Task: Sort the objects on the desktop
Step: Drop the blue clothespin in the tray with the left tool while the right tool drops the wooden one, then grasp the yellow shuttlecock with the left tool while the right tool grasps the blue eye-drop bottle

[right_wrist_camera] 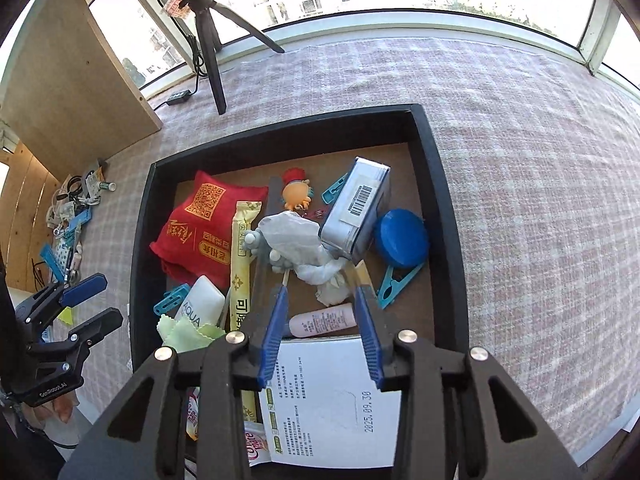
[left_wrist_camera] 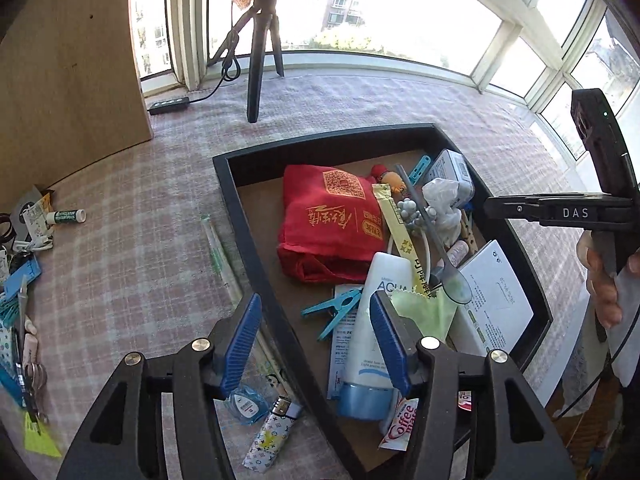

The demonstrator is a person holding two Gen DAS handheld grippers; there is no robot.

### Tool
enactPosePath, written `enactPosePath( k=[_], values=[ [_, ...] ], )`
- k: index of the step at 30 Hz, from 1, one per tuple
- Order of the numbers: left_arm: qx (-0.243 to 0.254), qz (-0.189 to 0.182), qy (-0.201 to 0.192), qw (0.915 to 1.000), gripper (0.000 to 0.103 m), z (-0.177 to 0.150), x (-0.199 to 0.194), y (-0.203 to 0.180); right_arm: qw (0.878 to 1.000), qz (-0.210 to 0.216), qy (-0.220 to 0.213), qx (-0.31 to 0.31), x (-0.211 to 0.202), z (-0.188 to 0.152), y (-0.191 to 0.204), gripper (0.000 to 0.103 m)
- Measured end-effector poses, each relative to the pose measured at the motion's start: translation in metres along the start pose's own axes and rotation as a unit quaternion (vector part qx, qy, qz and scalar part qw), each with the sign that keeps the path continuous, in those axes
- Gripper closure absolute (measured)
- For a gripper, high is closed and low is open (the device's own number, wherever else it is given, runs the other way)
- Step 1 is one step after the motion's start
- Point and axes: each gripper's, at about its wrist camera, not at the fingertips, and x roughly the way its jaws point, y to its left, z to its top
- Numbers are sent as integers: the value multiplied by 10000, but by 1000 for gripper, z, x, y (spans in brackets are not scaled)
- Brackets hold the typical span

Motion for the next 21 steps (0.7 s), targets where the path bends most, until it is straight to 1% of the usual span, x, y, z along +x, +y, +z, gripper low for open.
enactPosePath(
  k=[5, 8, 11, 16, 21],
  values=[
    [-643, 158, -49, 9978, 50, -14, -13, 49, 9997, 111, 15, -200, 3, 1, 27, 68],
    [-832, 324, -70, 9960, 50, -31, -25, 76, 9990, 164, 71, -418, 6, -2, 51, 68],
    [-1048, 572, -55, 9928, 50, -52, -39, 107, 9972, 286, 119, -683, 7, -5, 80, 68],
    [-1614, 903, -107, 9827, 50, -94, -69, 163, 9920, 505, 266, -1130, 14, -13, 138, 68],
    [-2021, 1278, -164, 9708, 50, -133, -97, 209, 9825, 668, 473, -1674, 30, -24, 200, 68]
  ],
)
